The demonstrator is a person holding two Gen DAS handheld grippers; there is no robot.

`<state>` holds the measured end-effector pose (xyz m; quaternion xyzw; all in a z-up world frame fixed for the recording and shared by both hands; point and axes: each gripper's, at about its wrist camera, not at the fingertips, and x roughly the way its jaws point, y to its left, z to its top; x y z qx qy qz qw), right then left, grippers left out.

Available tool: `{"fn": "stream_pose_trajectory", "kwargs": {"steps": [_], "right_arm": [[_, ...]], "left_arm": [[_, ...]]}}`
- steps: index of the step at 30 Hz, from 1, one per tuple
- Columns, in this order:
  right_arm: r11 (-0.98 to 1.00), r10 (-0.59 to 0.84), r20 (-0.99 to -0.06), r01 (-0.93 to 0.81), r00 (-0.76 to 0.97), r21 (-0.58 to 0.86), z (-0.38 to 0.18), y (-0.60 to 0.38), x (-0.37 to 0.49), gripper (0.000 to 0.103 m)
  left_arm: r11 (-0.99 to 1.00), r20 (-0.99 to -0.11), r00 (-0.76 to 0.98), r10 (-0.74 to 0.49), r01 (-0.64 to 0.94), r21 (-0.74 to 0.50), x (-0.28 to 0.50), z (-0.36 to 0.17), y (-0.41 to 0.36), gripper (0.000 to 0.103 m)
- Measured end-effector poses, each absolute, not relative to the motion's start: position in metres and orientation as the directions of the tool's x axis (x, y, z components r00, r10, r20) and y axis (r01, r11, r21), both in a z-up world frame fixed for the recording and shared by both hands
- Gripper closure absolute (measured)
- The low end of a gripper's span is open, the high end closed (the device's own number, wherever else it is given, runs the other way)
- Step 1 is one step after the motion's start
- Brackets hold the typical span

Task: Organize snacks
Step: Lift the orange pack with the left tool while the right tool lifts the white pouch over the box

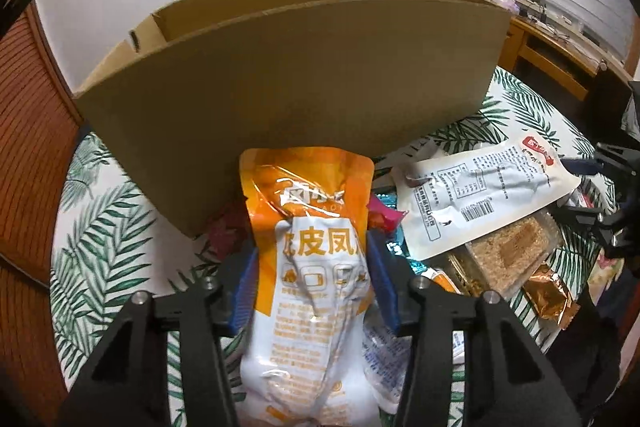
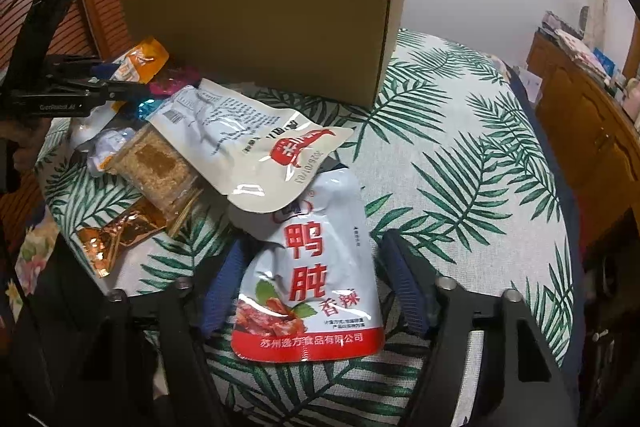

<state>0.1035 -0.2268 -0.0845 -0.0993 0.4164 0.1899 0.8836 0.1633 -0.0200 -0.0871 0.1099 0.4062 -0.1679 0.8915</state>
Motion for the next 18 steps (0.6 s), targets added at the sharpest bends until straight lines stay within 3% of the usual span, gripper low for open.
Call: {"fn": "stream_pose_trajectory", "kwargs": {"steps": [18], "right_arm": [[0.94,0.209,-0.752,-0.341,0.626,-0.023,-0.073,-0.255,0.103,0.049]], "left_arm": [[0.937,-0.595,0.748,-0.294,0.349,-0.023,0.126,-0.027,0.0,0.054]]}}
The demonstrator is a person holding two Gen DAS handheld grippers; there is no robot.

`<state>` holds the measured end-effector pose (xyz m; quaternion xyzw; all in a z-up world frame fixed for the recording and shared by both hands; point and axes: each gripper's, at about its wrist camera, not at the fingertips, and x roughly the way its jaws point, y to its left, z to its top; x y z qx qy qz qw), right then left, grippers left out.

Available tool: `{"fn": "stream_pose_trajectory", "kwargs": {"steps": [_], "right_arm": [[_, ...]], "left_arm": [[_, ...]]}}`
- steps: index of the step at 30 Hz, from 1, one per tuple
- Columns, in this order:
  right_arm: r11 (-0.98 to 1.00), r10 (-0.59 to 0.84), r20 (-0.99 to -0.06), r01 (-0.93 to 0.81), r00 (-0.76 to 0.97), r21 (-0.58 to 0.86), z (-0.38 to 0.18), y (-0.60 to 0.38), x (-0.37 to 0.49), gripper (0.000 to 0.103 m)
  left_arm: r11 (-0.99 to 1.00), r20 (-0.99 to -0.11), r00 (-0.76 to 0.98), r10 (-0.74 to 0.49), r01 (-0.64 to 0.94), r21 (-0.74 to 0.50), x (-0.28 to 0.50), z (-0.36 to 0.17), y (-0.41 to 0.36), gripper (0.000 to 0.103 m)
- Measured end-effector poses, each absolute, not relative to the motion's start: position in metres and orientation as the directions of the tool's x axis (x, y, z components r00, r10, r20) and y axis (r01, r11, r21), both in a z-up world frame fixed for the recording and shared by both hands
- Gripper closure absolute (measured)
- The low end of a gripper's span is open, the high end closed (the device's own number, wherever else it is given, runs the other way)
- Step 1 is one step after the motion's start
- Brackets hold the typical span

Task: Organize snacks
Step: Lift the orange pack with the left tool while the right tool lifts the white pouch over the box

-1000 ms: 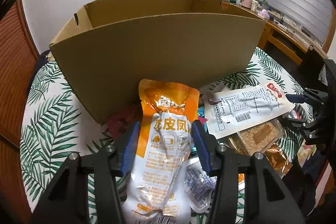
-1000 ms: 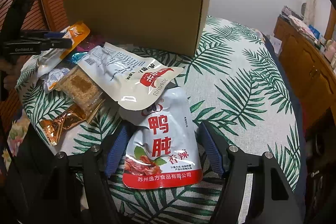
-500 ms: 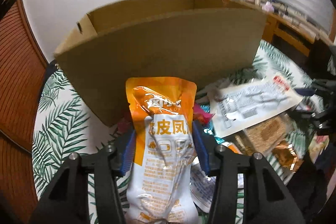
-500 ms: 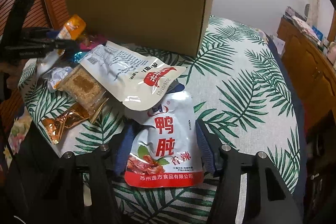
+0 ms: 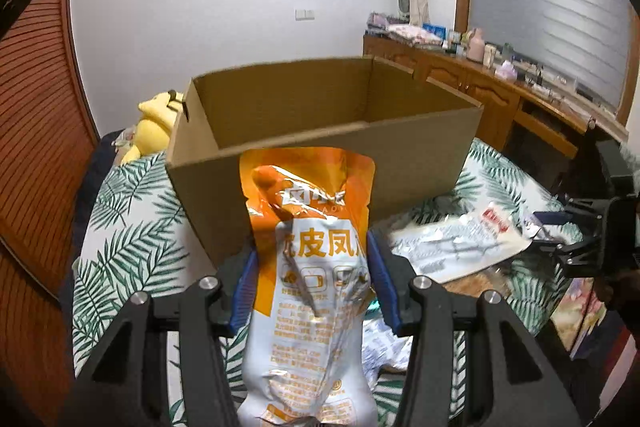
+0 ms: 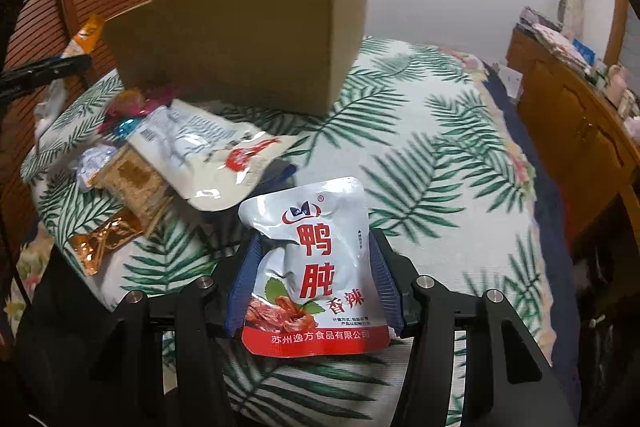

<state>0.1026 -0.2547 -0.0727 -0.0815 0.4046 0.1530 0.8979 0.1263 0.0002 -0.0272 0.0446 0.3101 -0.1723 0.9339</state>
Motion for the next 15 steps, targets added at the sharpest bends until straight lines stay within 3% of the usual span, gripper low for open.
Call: {"fn": "stream_pose_trajectory", "kwargs": {"steps": [15], "right_arm": [[0.937,0.224,-0.659,-0.346,0.718,-0.059,-0.008,-0.25,0.113,0.048]], "left_arm": [[0.944,-0.484,0.82,-0.305,0.328,-0.04,0.15,0.036,-0.006,0.053]]}}
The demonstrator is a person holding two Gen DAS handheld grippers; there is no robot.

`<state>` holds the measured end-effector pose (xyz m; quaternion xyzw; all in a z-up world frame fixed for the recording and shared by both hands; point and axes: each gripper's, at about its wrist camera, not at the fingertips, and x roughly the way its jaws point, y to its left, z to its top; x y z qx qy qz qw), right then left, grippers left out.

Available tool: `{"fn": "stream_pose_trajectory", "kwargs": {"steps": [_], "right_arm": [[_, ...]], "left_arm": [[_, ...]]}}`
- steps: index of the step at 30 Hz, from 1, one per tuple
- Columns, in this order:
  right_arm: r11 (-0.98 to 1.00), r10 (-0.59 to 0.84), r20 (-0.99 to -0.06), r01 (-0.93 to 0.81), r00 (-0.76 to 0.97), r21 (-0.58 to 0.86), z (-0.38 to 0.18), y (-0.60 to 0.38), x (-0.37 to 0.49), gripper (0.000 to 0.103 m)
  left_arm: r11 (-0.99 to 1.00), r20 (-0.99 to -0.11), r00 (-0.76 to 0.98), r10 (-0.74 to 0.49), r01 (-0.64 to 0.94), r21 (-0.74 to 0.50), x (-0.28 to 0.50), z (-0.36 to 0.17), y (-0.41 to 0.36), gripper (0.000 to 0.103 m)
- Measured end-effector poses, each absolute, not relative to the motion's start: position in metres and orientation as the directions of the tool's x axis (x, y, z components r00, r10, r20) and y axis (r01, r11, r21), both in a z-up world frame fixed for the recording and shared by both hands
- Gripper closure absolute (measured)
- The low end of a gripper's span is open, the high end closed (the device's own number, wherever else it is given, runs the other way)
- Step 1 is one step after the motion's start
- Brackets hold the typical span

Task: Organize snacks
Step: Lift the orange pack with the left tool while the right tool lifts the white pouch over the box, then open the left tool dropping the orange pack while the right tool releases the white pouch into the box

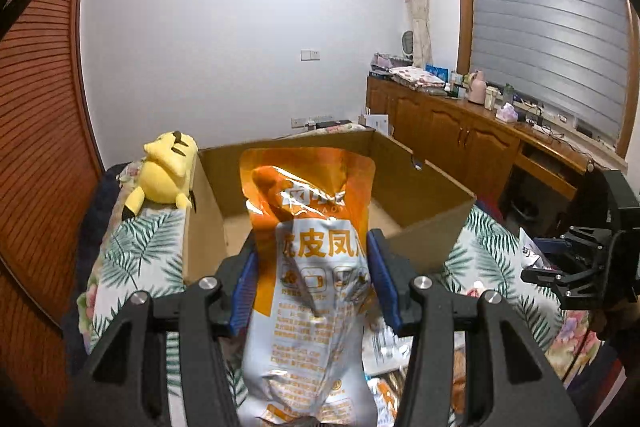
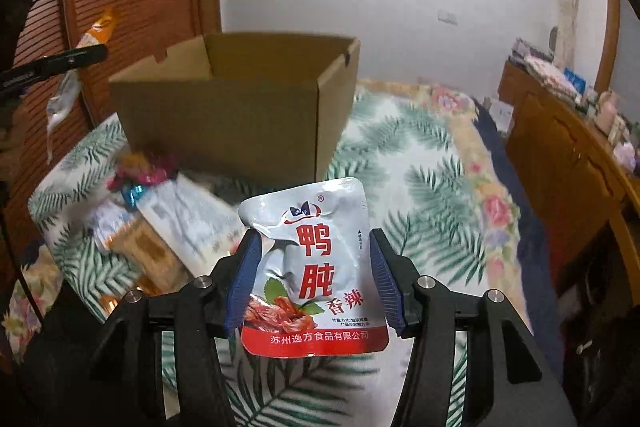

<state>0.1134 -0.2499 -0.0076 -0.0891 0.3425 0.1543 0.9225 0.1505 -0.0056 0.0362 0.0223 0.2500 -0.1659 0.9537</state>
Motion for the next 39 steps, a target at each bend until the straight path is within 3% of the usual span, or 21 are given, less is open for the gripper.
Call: {"fn": "stream_pose_trajectory", "kwargs": {"steps": [20,39], "right_arm": [[0.916,0.322,-0.573,-0.401,0.754,-0.012,0.062,-0.181,0.184,0.047],[0.935,0.29,-0.64,-0.354,0.711,0.03,0.035,-0.157,0.236,0.045]], "left_arm": [[0.956,-0.5,0.818,-0.285,0.281,-0.084,0.239,0.068,-0.013,0.053],[0.962,-0.615,0.751,-0.241,0.267,-0.051,0.27,0.023,-0.033,0.046]]}}
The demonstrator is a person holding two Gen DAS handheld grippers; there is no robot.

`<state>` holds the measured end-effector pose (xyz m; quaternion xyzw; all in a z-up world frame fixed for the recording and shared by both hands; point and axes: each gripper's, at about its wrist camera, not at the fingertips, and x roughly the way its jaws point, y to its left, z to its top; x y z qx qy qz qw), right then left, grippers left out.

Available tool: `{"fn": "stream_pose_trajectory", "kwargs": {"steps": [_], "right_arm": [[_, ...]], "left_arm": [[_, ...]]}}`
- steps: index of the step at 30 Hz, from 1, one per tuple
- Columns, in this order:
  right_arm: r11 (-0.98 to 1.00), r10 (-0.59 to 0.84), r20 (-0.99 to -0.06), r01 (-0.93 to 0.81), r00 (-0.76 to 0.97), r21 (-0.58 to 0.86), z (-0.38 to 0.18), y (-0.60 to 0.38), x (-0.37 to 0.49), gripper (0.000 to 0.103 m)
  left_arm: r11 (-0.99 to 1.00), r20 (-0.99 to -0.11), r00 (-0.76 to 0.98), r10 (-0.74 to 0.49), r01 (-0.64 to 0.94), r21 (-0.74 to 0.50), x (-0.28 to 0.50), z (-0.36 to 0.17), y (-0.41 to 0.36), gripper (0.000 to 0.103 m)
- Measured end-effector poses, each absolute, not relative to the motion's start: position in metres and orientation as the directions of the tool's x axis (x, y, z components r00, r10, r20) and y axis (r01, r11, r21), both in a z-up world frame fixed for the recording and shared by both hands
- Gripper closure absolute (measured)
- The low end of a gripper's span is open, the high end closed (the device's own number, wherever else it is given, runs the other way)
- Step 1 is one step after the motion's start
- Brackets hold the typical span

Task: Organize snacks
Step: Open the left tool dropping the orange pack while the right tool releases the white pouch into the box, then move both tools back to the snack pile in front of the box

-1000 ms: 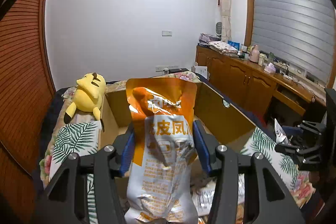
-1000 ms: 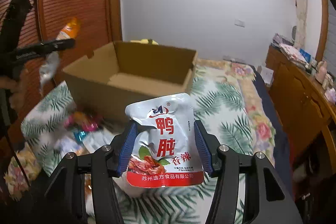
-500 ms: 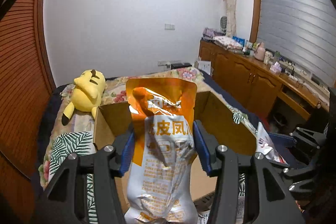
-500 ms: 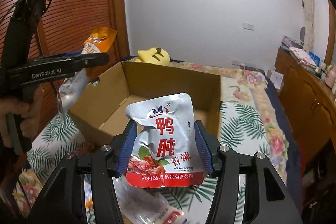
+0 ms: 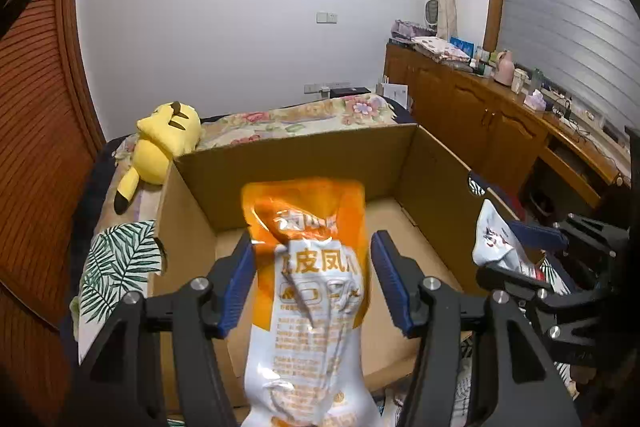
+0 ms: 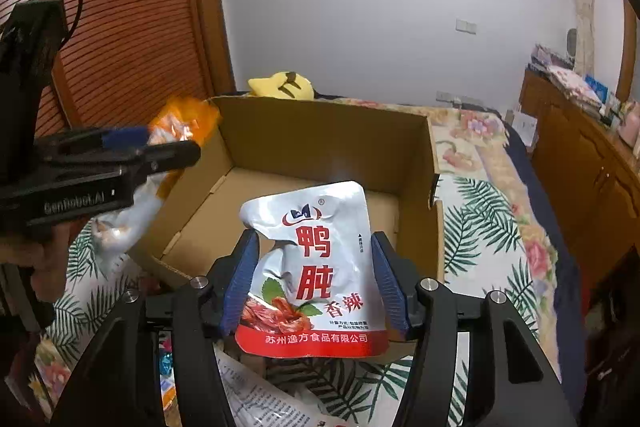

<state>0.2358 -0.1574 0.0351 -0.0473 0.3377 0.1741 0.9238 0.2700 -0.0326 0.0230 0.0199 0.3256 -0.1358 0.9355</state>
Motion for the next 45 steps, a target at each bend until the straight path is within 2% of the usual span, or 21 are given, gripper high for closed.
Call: {"fn": "stream_pose_trajectory", "kwargs": {"steps": [10,14,15,16,17,23,25,28,31,34,38,45], "right_arm": [[0.94,0.276,-0.653,-0.341,0.705,0.028,0.031,-0.151,0.241,0.041],[0.938,0.282,-0.646,-0.344,0.709,0.032,0.03,-0.15,0.238,0.028],[0.937,0.288,-0.64,-0.347,0.713,0.036,0.031,-0.15,0.236,0.027],[0.936,0.296,-0.634,-0.351,0.715,0.041,0.032,-0.15,0.234,0.027],[0.935,0.3,-0.628,-0.353,0.718,0.044,0.034,-0.15,0.232,0.027],[0.916,0.363,-0.574,-0.394,0.734,0.076,0.046,-0.159,0.201,0.027],[0.908,0.385,-0.555,-0.41,0.738,0.083,0.049,-0.164,0.184,0.027],[0.894,0.415,-0.534,-0.44,0.737,0.087,0.05,-0.169,0.158,0.027],[0.889,0.425,-0.529,-0.448,0.735,0.092,0.044,-0.174,0.138,0.027],[0.891,0.425,-0.532,-0.441,0.732,0.105,0.032,-0.179,0.123,0.027],[0.901,0.395,-0.557,-0.426,0.73,0.081,0.011,-0.182,0.118,0.027],[0.884,0.419,-0.61,-0.455,0.673,0.106,-0.026,-0.182,0.128,0.027]], "left_arm": [[0.962,-0.61,0.757,-0.233,0.27,-0.033,0.27,0.033,-0.032,0.041],[0.962,-0.581,0.776,-0.246,0.268,-0.048,0.26,0.038,-0.026,0.038],[0.962,-0.574,0.78,-0.247,0.27,-0.047,0.257,0.04,-0.025,0.034],[0.961,-0.567,0.785,-0.249,0.273,-0.044,0.254,0.041,-0.024,0.027],[0.96,-0.557,0.792,-0.251,0.275,-0.042,0.249,0.043,-0.023,0.024],[0.947,-0.505,0.808,-0.303,0.312,-0.07,0.215,0.05,-0.01,0.023],[0.945,-0.487,0.816,-0.312,0.322,-0.065,0.203,0.052,-0.008,0.018],[0.942,-0.463,0.827,-0.32,0.33,-0.062,0.183,0.052,-0.003,0.017],[0.939,-0.444,0.831,-0.335,0.331,-0.089,0.163,0.046,0.004,0.011],[0.942,-0.43,0.84,-0.33,0.321,-0.098,0.146,0.034,0.011,0.009],[0.938,-0.449,0.824,-0.345,0.322,-0.131,0.13,0.008,0.017,0.009],[0.947,-0.5,0.807,-0.314,0.302,-0.107,0.114,-0.036,0.012,0.009]]}}
